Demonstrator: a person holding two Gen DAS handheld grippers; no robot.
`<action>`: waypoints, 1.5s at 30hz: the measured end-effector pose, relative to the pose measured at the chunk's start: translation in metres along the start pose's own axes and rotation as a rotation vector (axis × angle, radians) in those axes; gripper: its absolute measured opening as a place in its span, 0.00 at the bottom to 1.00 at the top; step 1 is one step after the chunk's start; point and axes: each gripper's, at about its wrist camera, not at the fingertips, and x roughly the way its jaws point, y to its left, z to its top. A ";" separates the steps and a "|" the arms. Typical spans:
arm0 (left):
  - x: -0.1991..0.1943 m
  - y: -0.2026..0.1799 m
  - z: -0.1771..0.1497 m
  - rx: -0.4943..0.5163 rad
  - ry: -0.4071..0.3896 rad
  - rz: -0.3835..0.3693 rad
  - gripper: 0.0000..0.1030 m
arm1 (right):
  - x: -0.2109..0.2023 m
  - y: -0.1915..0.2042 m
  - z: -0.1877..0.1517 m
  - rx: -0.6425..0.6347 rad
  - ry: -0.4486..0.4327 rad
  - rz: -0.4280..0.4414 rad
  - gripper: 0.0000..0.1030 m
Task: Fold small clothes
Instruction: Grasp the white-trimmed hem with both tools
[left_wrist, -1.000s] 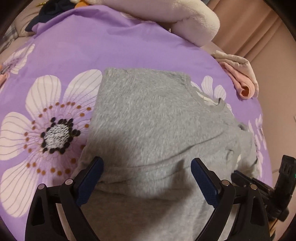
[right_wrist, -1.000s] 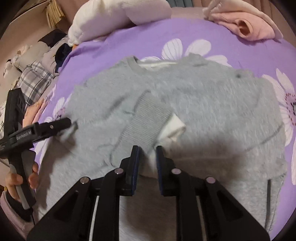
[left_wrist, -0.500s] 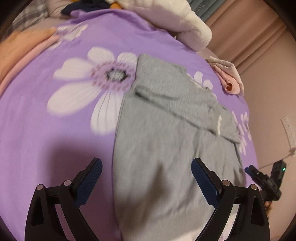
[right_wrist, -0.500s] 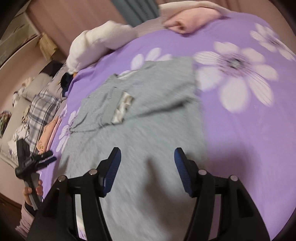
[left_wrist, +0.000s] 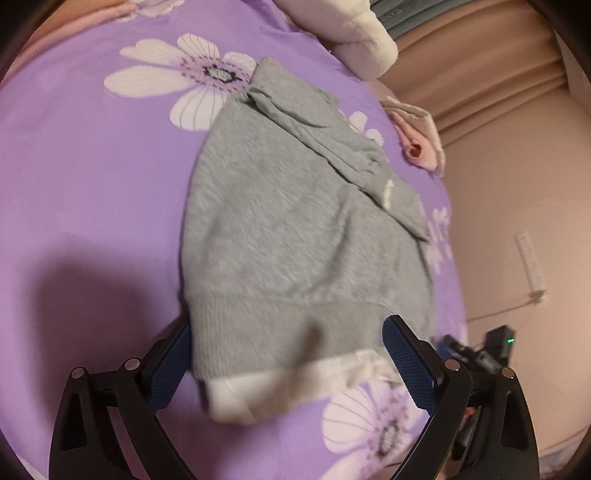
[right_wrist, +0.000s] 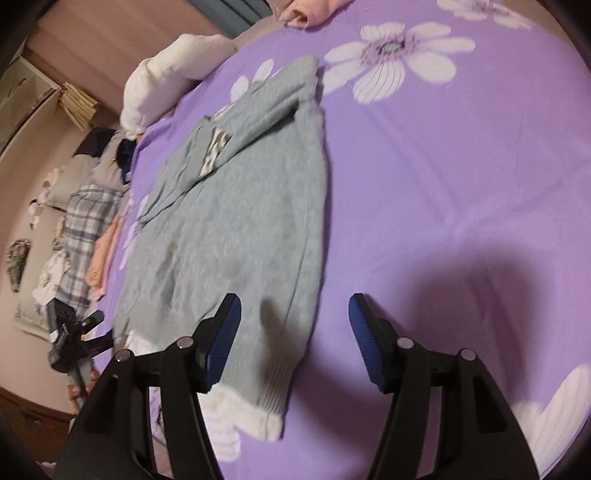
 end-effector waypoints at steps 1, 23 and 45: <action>-0.001 0.001 -0.002 -0.004 0.001 -0.013 0.94 | 0.001 -0.001 -0.004 0.011 0.010 0.030 0.60; 0.018 0.000 0.009 -0.062 0.024 -0.103 0.94 | 0.026 0.017 -0.020 0.056 0.056 0.201 0.46; 0.009 0.022 0.000 -0.205 -0.026 0.025 0.28 | 0.024 0.010 -0.029 0.096 0.025 0.206 0.21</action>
